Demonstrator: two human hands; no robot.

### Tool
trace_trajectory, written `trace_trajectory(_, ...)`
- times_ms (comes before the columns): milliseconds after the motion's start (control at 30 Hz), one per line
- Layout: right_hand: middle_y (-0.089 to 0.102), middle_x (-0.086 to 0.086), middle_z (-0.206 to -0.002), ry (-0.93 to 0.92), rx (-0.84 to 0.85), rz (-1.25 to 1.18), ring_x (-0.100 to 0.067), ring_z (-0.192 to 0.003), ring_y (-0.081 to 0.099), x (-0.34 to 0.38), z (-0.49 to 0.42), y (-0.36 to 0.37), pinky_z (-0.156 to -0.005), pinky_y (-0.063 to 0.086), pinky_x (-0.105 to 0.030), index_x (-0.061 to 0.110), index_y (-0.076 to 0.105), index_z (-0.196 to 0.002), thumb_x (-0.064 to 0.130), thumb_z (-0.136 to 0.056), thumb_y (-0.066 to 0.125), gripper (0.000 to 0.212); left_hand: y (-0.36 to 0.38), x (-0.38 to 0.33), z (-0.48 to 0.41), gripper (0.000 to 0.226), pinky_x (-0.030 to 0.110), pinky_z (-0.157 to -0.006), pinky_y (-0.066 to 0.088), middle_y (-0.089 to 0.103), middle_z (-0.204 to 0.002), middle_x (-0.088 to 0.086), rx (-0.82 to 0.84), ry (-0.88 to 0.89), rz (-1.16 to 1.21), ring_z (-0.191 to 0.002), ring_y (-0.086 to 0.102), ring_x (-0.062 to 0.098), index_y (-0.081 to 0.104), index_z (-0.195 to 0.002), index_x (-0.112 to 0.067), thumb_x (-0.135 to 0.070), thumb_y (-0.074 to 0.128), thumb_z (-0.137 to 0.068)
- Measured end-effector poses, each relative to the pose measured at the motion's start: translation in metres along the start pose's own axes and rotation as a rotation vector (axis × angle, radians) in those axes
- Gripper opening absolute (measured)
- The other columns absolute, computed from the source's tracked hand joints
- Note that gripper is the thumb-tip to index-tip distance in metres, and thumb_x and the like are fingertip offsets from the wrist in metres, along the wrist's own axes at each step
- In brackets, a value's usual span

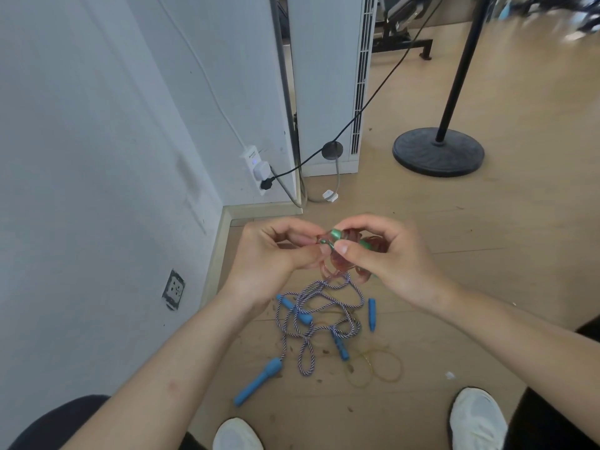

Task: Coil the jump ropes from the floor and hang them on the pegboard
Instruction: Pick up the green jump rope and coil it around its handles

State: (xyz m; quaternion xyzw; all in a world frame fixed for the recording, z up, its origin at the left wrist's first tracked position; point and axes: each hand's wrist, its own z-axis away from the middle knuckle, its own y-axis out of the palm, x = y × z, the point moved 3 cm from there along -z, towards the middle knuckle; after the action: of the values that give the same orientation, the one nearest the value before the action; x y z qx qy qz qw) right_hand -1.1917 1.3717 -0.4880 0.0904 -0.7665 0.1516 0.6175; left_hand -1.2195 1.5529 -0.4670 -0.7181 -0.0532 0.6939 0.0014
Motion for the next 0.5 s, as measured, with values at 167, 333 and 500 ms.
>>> trace_trajectory(167, 0.071, -0.012, -0.088, 0.108, 0.052, -0.260, -0.029, -0.065, 0.070, -0.005, -0.002, 0.005, -0.049, 0.051, -0.033, 0.019, 0.073, -0.101, 0.027, -0.079, 0.078, 0.023, 0.004, 0.003, 0.002, 0.020, 0.025, -0.062, 0.057, 0.073, -0.074, 0.012, -0.033, 0.011, 0.140, -0.064, 0.071, 0.018, 0.074, -0.081, -0.008, -0.002, 0.083, -0.064)
trace_trajectory(333, 0.073, -0.014, -0.094, 0.106, 0.119, -0.199, -0.026, -0.068, 0.070, -0.007, -0.002, 0.005, -0.046, 0.050, -0.031, 0.012, 0.065, -0.112, 0.015, -0.071, 0.086, 0.046, 0.009, 0.004, 0.005, 0.018, 0.020, -0.058, 0.057, 0.074, -0.070, 0.007, -0.019, -0.089, 0.358, -0.063, 0.072, 0.015, 0.071, -0.074, -0.008, -0.002, 0.077, -0.058)
trace_trajectory(500, 0.073, -0.008, -0.091, 0.108, 0.074, -0.140, -0.024, -0.062, 0.070, -0.005, -0.001, 0.003, -0.046, 0.051, -0.031, 0.016, 0.066, -0.109, 0.015, -0.069, 0.087, 0.045, 0.012, 0.004, 0.005, 0.014, 0.020, -0.059, 0.057, 0.074, -0.072, 0.010, -0.043, -0.089, 0.356, -0.065, 0.073, 0.017, 0.072, -0.062, -0.014, -0.003, 0.079, -0.057)
